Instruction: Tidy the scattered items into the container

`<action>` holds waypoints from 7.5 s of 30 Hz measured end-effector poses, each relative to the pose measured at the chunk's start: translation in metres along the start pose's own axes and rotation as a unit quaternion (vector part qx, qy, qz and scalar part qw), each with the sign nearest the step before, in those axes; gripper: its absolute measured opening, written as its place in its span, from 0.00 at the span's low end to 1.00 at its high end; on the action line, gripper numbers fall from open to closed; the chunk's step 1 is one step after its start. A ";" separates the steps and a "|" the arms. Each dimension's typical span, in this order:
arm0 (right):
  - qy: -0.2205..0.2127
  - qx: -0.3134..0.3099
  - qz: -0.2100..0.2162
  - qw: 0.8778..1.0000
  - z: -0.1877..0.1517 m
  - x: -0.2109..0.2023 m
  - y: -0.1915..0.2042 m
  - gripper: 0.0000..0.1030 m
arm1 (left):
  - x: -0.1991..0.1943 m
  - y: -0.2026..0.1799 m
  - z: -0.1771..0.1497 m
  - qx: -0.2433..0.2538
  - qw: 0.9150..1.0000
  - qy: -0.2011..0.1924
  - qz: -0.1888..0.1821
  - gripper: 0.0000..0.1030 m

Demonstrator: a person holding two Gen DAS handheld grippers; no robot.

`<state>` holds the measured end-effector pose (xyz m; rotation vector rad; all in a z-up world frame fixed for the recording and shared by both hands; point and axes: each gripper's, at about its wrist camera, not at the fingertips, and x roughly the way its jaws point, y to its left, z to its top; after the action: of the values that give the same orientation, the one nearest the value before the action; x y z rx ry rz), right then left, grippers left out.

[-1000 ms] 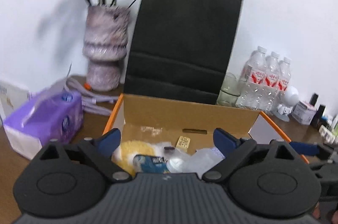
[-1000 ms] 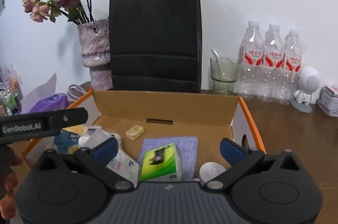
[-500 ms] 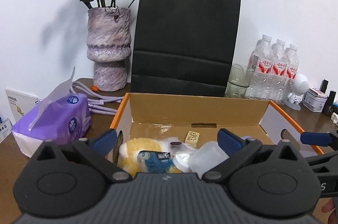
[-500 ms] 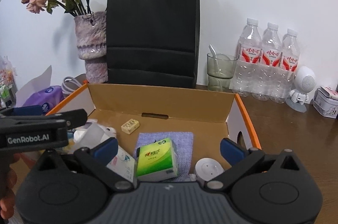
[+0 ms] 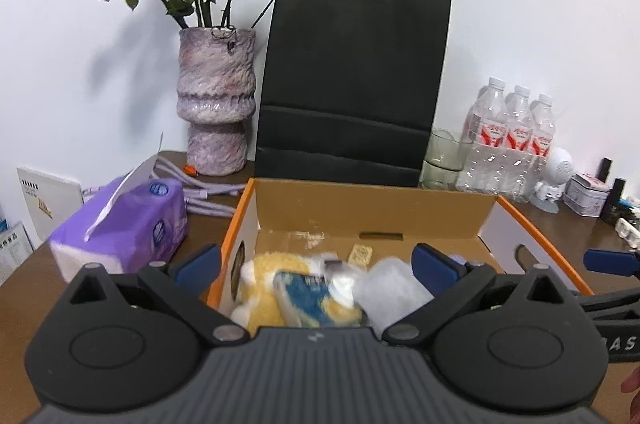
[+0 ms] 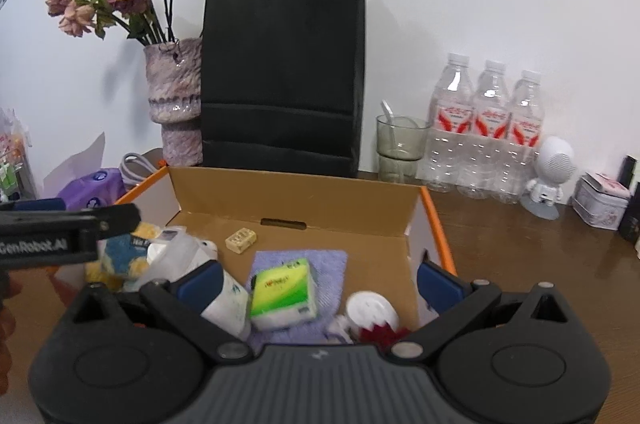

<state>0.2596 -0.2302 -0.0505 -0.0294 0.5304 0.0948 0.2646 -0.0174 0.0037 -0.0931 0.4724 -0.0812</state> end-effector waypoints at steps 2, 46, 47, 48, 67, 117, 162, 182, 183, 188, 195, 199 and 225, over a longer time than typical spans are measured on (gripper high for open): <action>0.002 0.005 0.001 1.000 -0.008 -0.014 -0.006 1.00 | -0.011 0.001 -0.007 -0.005 1.000 0.007 -0.011 1.00; 0.068 0.013 0.000 0.998 -0.126 -0.078 -0.033 1.00 | -0.039 -0.067 -0.119 0.089 0.989 0.095 -0.070 0.02; 0.068 0.012 0.001 0.998 -0.125 -0.076 -0.032 1.00 | -0.037 -0.063 -0.116 0.081 0.989 0.098 -0.074 0.02; 0.068 0.011 0.002 0.998 -0.122 -0.073 -0.030 1.00 | -0.036 -0.059 -0.114 0.071 0.989 0.102 -0.083 0.03; 0.071 0.022 -0.016 0.997 -0.113 -0.063 -0.042 1.00 | -0.023 -0.070 -0.104 0.094 0.986 0.086 -0.106 0.12; -0.069 0.033 0.043 0.996 0.013 -0.036 0.025 0.16 | -0.018 -0.016 0.018 -0.004 0.996 -0.055 -0.071 0.12; -0.015 0.027 0.028 0.999 0.008 -0.055 0.018 1.00 | -0.048 -0.011 -0.001 0.012 1.000 -0.008 0.022 1.00; -0.007 0.026 0.005 1.000 -0.087 -0.175 0.051 1.00 | -0.155 -0.001 -0.091 0.015 0.999 0.028 0.008 1.00; -0.010 0.027 0.004 1.000 -0.090 -0.177 0.052 1.00 | -0.155 0.000 -0.094 0.018 0.999 0.031 0.008 1.00; -0.027 0.037 -0.002 0.999 -0.105 -0.184 0.052 1.00 | -0.159 0.003 -0.106 0.011 1.000 0.025 0.006 1.00; -0.043 0.033 -0.020 0.998 -0.117 -0.180 0.048 1.00 | -0.153 0.004 -0.121 0.025 0.999 -0.002 0.025 1.00; -0.038 0.036 -0.020 0.998 -0.128 -0.165 0.045 1.00 | -0.145 0.004 -0.130 0.033 0.999 -0.013 0.037 1.00; -0.061 0.025 -0.028 0.997 -0.145 -0.122 0.049 1.00 | -0.127 0.010 -0.135 0.052 0.996 -0.048 0.053 1.00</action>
<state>0.0771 -0.1991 -0.1141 0.0099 0.4091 0.0292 0.0906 -0.0046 -0.0598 0.0293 0.3748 0.0030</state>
